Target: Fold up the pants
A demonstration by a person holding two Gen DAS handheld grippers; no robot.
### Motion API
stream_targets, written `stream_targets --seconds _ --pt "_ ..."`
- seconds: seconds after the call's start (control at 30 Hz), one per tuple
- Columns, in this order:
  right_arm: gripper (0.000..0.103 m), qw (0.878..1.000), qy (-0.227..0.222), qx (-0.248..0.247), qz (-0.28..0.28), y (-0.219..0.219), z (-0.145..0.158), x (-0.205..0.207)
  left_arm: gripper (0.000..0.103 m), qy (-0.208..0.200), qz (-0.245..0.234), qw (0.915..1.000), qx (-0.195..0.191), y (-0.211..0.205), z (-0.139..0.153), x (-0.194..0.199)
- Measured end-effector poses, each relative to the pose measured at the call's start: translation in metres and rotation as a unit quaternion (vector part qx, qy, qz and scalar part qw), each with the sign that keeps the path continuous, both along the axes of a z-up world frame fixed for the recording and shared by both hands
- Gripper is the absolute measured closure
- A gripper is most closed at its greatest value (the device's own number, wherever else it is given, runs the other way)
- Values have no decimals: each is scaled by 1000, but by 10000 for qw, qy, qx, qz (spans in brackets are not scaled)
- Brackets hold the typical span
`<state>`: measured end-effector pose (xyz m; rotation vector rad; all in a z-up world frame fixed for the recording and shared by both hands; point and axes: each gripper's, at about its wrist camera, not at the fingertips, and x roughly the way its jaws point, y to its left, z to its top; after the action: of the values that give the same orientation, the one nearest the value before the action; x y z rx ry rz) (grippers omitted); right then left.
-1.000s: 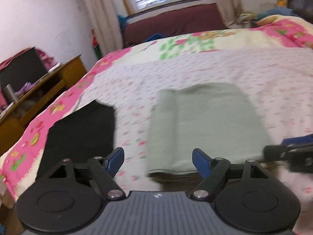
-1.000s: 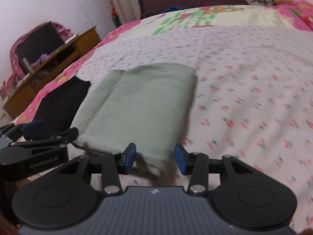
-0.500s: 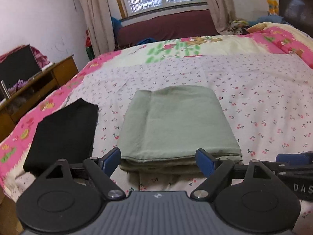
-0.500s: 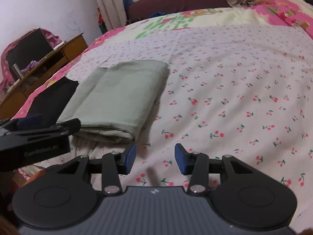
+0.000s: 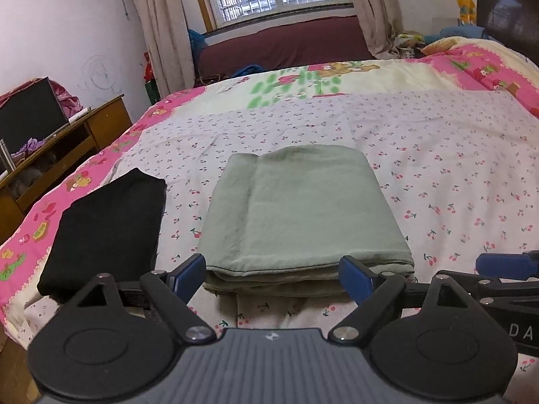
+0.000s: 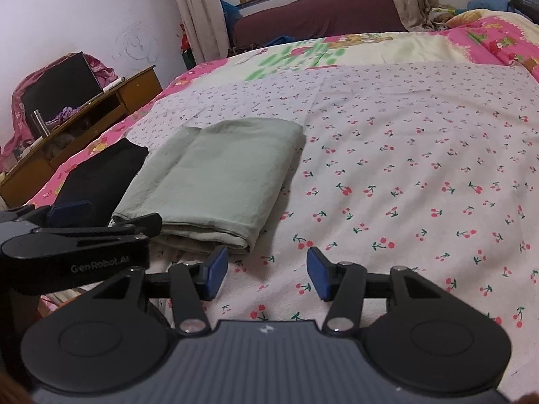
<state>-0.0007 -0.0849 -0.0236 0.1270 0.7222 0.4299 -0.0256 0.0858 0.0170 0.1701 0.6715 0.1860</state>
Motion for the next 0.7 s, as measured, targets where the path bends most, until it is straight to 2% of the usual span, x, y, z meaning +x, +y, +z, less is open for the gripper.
stream_targets --seconds 0.7 --pt "49 9999 98 22 8 -1 -6 3 1 62 -60 9999 75 -2 -2 1"
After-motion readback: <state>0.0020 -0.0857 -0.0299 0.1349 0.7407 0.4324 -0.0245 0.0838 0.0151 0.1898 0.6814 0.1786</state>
